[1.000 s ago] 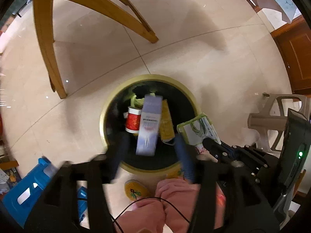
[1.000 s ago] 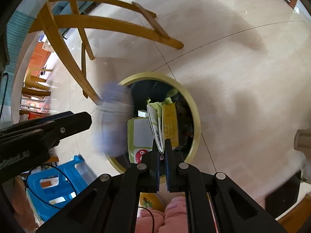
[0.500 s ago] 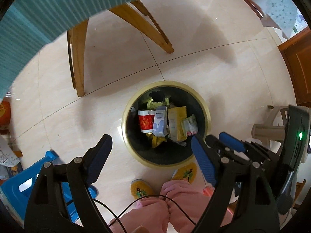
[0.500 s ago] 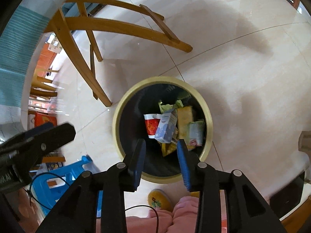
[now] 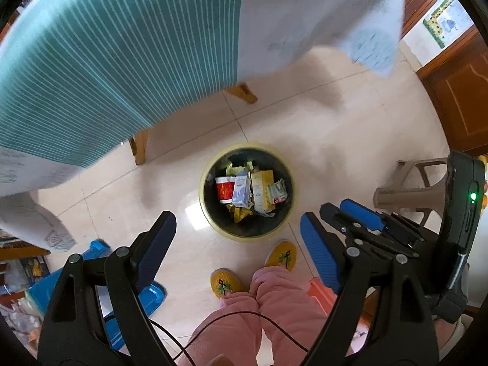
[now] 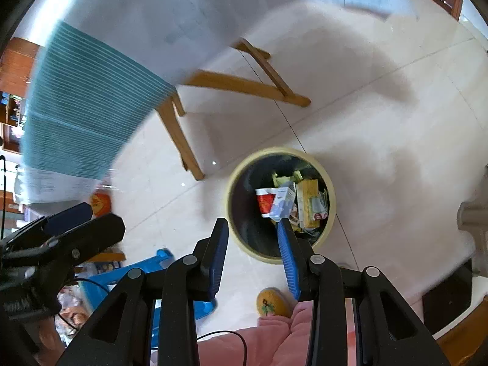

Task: Collect trash
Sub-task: 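Move both tools back toward the table and the remaining trash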

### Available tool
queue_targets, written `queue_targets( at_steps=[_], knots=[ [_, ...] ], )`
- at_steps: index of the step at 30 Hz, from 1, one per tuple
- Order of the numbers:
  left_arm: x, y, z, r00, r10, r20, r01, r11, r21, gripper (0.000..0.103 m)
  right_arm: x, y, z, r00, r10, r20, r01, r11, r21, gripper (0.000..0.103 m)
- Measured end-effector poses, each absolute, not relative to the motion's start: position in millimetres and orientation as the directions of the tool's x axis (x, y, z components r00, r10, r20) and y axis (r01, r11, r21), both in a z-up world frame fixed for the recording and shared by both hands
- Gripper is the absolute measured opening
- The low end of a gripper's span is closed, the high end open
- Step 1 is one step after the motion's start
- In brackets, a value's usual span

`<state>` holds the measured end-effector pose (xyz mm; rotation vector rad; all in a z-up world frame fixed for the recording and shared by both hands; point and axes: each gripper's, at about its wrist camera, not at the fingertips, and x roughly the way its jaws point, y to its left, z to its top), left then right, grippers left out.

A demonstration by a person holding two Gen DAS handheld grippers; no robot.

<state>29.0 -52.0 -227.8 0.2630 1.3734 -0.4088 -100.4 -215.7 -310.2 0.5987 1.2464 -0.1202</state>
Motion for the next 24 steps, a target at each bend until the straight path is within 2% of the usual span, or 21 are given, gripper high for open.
queue_targets(
  at_steps=[14, 24],
  knots=[
    [31.3, -38.8, -36.7, 0.286, -0.222, -0.932, 0.374, 0.921, -0.104, 0.081, -108.9, -222.8, -111.1, 0.441, 0.187, -0.878, 0.322, 0.88, 0.349, 0.034],
    [51.4, -17.2, 75.6, 0.483, -0.211, -0.85, 0.26, 0.961, -0.091, 0.081, -75.0, -224.1, -7.2, 0.534, 0.23, -0.814, 0.133, 0.928, 0.349, 0.034]
  ],
)
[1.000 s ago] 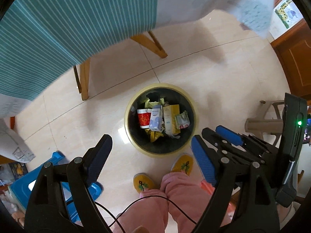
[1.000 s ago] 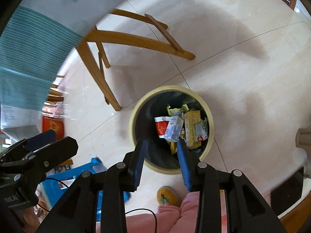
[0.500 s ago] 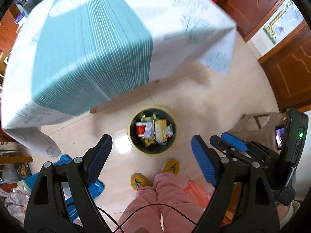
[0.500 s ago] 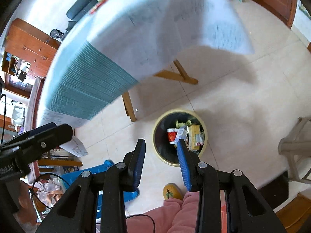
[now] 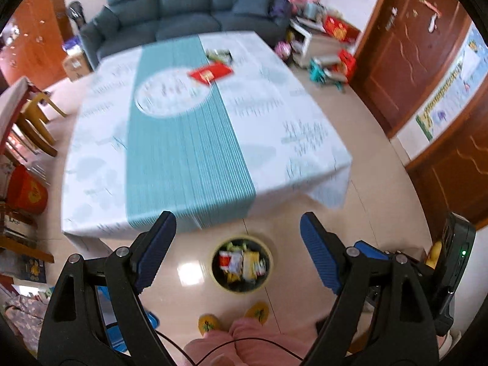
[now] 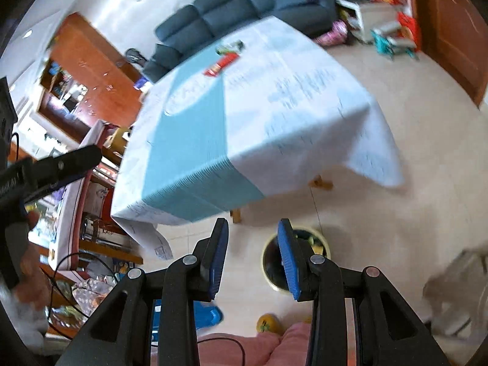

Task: Collect trash
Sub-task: 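Move both tools back toward the table and the remaining trash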

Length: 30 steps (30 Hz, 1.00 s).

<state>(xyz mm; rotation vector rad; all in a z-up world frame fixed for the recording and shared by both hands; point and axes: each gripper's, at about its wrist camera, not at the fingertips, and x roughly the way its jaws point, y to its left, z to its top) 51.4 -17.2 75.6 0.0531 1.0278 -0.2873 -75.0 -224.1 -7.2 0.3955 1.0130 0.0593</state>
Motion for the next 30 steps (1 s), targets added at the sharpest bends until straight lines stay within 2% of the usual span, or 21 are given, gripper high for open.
queue_targets(
  at_steps=[8, 17, 30],
  knots=[
    [60.8, -10.7, 112.1, 0.55, -0.152, -0.821, 0.232, 0.972, -0.025, 0.081, -25.5, -218.3, 30.0, 0.578, 0.264, -0.772, 0.044, 0.935, 0.353, 0.034],
    [103.0, -8.9, 106.4, 0.56, -0.116, -0.82, 0.204, 0.979, 0.001, 0.081, 43.8, -207.6, 40.4, 0.607, 0.271, -0.747, -0.002, 0.941, 0.339, 0.034],
    [289.3, 3.4, 64.9, 0.469, -0.142, -0.872, 0.285, 0.959, -0.003, 0.081, 189.2, -212.8, 14.2, 0.599, 0.195, -0.777, 0.146, 0.927, 0.346, 0.034]
  ],
)
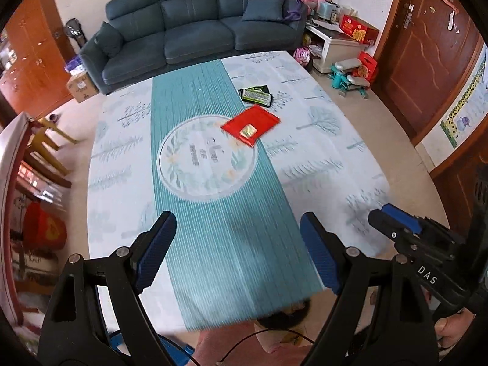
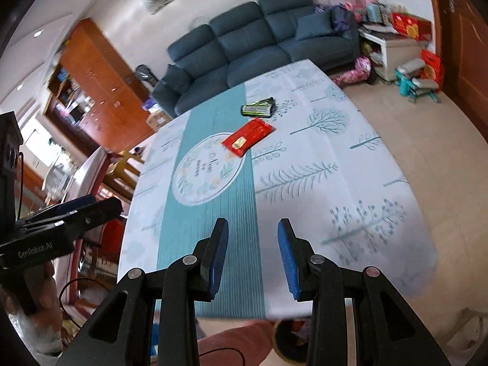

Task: Collect trash
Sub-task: 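Move both tools back toward the table and the remaining trash, then grasp the red snack bag with the left tool while the right tool grasps the green-black wrapper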

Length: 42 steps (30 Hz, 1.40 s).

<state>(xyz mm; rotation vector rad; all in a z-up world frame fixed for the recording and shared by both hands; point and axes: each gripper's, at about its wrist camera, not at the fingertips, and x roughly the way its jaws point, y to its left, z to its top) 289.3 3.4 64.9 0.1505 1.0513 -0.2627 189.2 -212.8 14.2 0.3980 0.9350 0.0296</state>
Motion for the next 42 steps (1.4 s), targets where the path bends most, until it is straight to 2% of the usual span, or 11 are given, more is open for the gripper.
queue_targets(
  at_steps=[4, 8, 15, 21, 27, 32, 35, 37, 42],
  knots=[
    [363.7, 10.1, 39.7, 0.373, -0.176, -0.911, 0.338, 0.94, -0.044, 0.081, 242.6, -209.9, -9.6, 0.57, 0.188, -0.799, 0.212, 0.907, 0.365, 0.034],
    [423.5, 1.1, 9.2, 0.32, -0.177, -0.931, 0.406, 0.913, -0.034, 0.081, 294.5, -208.6, -33.9, 0.556, 0.167, -0.814, 0.286, 0.881, 0.376, 0.034],
    [513.0, -46.5, -56.2, 0.219, -0.198, -0.955, 0.548, 0.835, -0.047, 0.081, 363.7, -226.0, -74.3, 0.52, 0.089, -0.85, 0.409, 0.847, 0.339, 0.034],
    [542.2, -86.6, -102.0, 0.137, -0.187, -0.973, 0.642, 0.765, -0.057, 0.081, 393.3, -248.2, -95.2, 0.505, 0.058, -0.861, 0.467, 0.821, 0.329, 0.034],
    [551.8, -108.9, -139.8, 0.114, -0.117, -0.987, 0.718, 0.696, 0.0, 0.081, 409.4, -251.9, -104.4, 0.497, 0.055, -0.866, 0.472, 0.82, 0.323, 0.034],
    [555.7, -113.2, -148.3, 0.116, -0.129, -0.985, 0.731, 0.683, -0.004, 0.081, 413.1, -249.0, -106.7, 0.487, 0.06, -0.871, 0.468, 0.825, 0.319, 0.034],
    [555.7, -111.8, -145.9, 0.128, -0.163, -0.978, 0.735, 0.678, -0.017, 0.06, 418.5, -246.8, -106.0, 0.486, 0.064, -0.872, 0.459, 0.83, 0.317, 0.034],
    [555.4, -110.4, -143.8, 0.145, -0.171, -0.975, 0.735, 0.678, -0.009, 0.039, 423.5, -243.8, -104.2, 0.49, 0.067, -0.869, 0.447, 0.836, 0.317, 0.034],
    [562.9, -91.2, -141.2, 0.185, -0.179, -0.966, 0.689, 0.725, -0.002, 0.019, 441.2, -234.5, -96.9, 0.501, 0.078, -0.862, 0.397, 0.864, 0.309, 0.034]
  ],
)
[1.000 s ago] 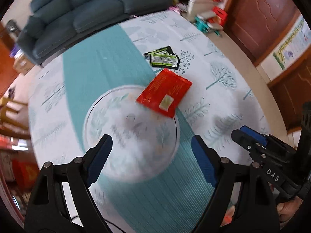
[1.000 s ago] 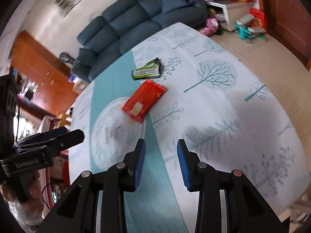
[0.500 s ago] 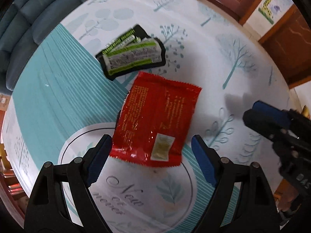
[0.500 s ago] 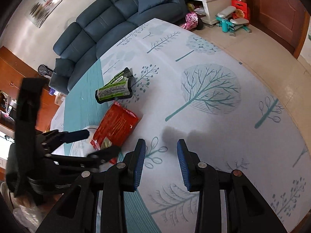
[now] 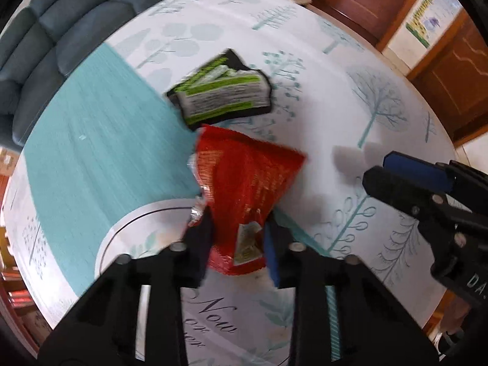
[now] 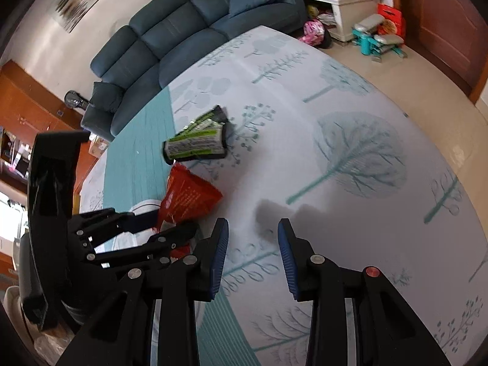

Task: Collect trash
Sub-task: 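Grasp the red snack bag with the left tool while the right tool grasps the green-black wrapper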

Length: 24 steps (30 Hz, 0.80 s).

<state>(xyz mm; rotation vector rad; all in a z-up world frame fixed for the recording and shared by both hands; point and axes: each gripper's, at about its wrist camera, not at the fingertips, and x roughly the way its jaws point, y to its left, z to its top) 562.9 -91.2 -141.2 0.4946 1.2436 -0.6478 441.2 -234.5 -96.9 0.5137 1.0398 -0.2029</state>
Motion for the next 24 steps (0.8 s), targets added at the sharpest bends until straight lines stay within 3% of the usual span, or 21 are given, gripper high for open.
queue_targets(
  at_steps=[6, 9, 10, 18, 24],
  knots=[
    [582.0, -48.0, -123.6, 0.223, -0.225, -0.948, 0.568, 0.821, -0.062, 0.013, 478.3, -215.1, -87.2, 0.512, 0.074, -0.856, 0.272, 0.931, 0.243, 0.035],
    [603.8, -16.8, -109.2, 0.249, -0.236, -0.939, 0.472, 0.877, -0.095, 0.012, 501.5, -199.2, -85.2, 0.509, 0.029, -0.86, 0.187, 0.972, 0.143, 0.06],
    [606.3, -11.9, -106.6, 0.252, -0.237, -0.938, 0.452, 0.886, -0.102, 0.012, 507.8, -194.7, -85.3, 0.511, 0.015, -0.859, 0.161, 0.981, 0.113, 0.062],
    [617.9, 29.0, -104.6, 0.24, -0.239, -0.941, 0.337, 0.929, -0.15, 0.013, 559.0, -155.7, -103.5, 0.5, -0.126, -0.857, -0.068, 0.98, -0.184, 0.062],
    [622.0, 40.4, -110.3, 0.224, -0.245, -0.943, 0.308, 0.936, -0.17, 0.012, 588.4, -166.4, -122.7, 0.434, -0.107, -0.894, -0.121, 0.977, -0.176, 0.061]
  ],
)
